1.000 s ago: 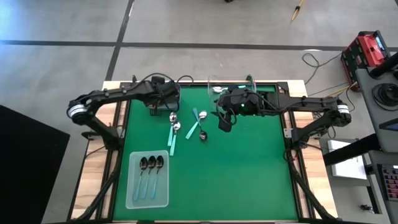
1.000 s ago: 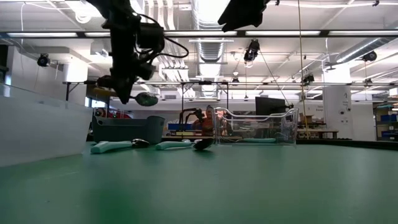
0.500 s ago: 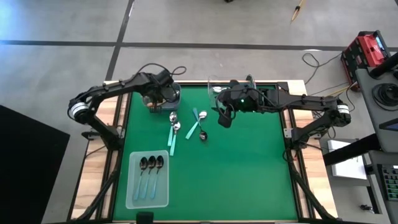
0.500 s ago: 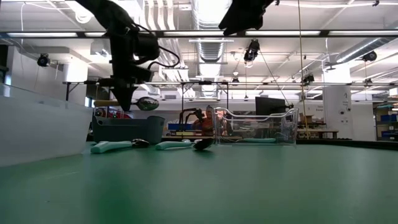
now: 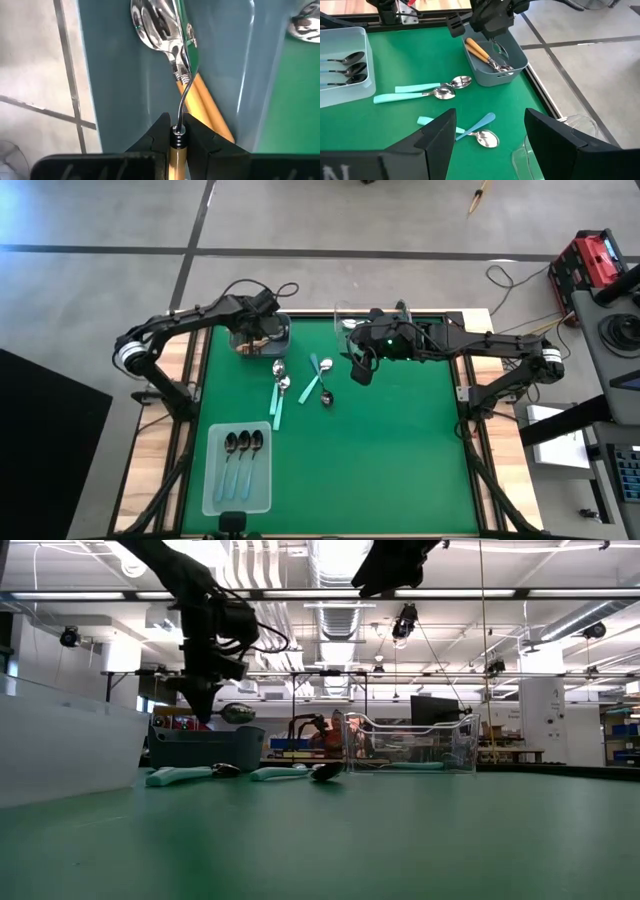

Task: Sort silverware by color (type)
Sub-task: Put the yellow spoon into the gray bin, then put the dark blue spoon into the white bin

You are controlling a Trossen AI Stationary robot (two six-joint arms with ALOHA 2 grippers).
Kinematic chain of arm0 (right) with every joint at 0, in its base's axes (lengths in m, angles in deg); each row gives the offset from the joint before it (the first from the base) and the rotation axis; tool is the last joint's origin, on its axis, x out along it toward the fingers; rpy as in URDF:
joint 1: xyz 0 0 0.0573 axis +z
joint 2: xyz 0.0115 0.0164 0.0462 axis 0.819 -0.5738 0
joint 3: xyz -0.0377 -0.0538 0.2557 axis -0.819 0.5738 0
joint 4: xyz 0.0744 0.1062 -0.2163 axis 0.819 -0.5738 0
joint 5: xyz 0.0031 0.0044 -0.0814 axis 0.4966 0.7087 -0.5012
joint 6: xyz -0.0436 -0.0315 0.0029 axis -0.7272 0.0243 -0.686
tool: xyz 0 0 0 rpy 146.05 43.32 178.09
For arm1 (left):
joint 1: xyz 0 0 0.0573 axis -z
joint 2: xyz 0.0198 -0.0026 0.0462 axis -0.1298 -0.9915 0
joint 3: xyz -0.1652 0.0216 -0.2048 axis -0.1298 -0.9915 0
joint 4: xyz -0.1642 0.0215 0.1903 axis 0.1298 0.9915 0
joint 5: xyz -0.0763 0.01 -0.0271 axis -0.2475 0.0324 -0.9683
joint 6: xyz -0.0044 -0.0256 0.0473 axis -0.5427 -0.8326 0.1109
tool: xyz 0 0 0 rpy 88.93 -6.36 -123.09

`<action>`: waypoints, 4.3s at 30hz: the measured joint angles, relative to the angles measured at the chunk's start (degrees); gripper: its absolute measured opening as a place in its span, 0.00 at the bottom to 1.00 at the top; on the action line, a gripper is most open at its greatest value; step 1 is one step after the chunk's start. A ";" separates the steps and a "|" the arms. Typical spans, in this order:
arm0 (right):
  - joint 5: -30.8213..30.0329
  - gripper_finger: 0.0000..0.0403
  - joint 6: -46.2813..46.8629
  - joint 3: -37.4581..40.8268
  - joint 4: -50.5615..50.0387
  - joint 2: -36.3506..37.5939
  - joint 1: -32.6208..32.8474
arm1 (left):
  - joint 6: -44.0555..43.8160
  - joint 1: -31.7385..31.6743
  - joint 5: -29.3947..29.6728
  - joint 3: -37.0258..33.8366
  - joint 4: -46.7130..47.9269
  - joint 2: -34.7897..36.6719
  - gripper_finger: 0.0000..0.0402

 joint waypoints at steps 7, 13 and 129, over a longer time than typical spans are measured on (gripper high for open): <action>0.00 0.56 -0.04 0.00 0.09 0.00 0.00 | -0.20 -0.07 0.81 0.01 -0.43 -2.11 0.04; 0.00 0.56 -0.04 0.01 0.09 -0.01 0.00 | -0.21 -0.17 1.53 0.06 -2.29 -2.40 0.05; -0.02 0.56 1.16 2.50 0.20 -0.02 0.02 | -19.65 -1.25 0.06 -0.16 -4.29 -4.97 0.21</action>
